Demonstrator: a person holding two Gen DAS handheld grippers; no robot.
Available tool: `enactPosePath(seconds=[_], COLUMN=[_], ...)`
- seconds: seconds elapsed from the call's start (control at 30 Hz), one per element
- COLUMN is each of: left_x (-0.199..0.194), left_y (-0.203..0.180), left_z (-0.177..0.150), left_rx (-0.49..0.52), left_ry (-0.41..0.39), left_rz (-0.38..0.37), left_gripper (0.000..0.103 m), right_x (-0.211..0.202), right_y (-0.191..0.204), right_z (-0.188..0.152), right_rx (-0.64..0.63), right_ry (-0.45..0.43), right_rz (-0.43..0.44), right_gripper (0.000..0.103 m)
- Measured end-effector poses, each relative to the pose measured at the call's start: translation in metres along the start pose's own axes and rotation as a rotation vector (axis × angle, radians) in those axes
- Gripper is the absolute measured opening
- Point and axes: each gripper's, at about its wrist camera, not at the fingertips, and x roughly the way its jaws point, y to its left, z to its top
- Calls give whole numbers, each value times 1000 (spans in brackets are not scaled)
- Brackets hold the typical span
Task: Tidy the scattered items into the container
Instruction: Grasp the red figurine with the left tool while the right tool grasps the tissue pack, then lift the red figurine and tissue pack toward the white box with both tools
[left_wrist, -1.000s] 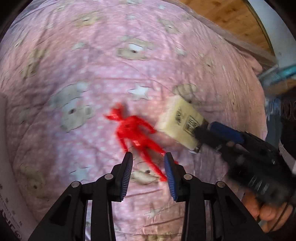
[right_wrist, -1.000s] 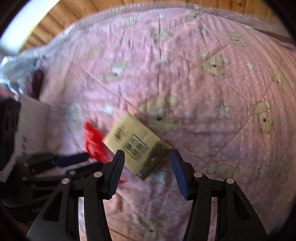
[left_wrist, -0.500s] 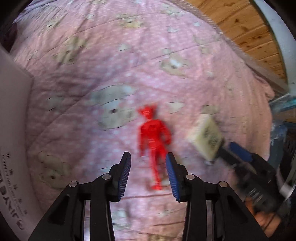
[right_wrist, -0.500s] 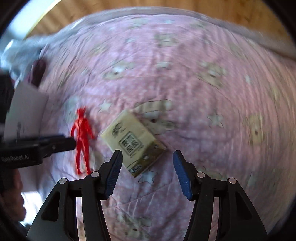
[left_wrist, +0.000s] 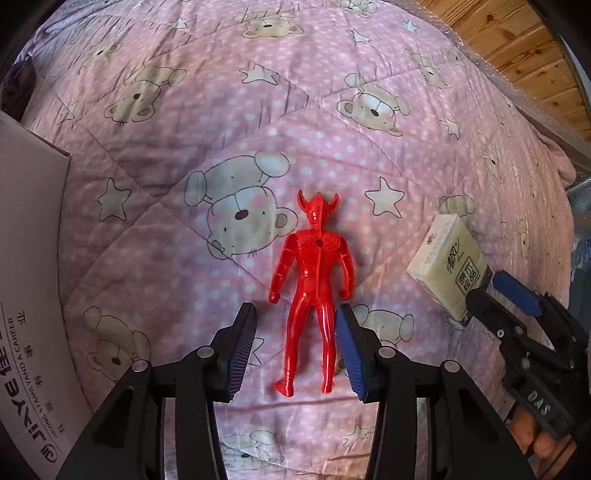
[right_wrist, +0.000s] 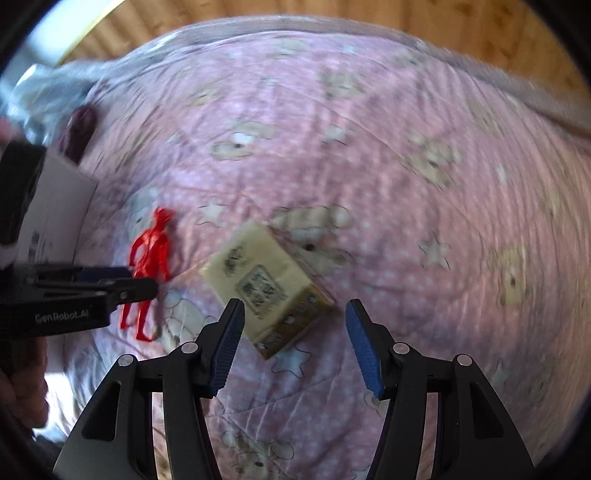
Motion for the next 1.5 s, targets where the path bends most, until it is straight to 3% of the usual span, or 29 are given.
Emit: enactPosePath(seconds=[0.23,0.5,0.6,0.73,0.77,0.83,0.9,0.93,1.0,1.3,1.4,1.5], left_x=[4,2,0,3,4,4,2,1,-3,-25,-32,-23], left_y=[-22,-2,4,-13,-18,-24,-19,-12,1,28,-6,-6], left_z=[-1,-17,-18,-20,-21,-25,-29,-30,-32,-33,-17,-25], left_rx=[-21,-33,-64,-4,26,81,89,78,50,33,43,53], left_ry=[-17,-25,-23,-34,-44,-73,-84,-83,-74,-77,-85,-94], left_rz=[-59,-80,-81,-20,10,76,89,71,29,-9,-11,-15], left_gripper=[52,51,51,58,58,43,30,28,28,28,28,28], right_x=[15,14,13,33,37,39,36,35,33,21,18,15], right_y=[34,18,22,32,30,21,13,11,7,-13,-18,-19], right_z=[10,10,5,3,3,4,6,5,3,-15,-22,-26], right_rx=[-278,-149,-174,-226,-213,-146,-91,-76,-51,116,158,185], right_ry=[5,10,6,28,34,31,27,27,29,39,45,44], right_rz=[-100,7,-9,-88,-94,-68,-48,-40,-26,51,69,75], right_gripper=[60,60,62,62,62,59,56,56,56,55,55,55])
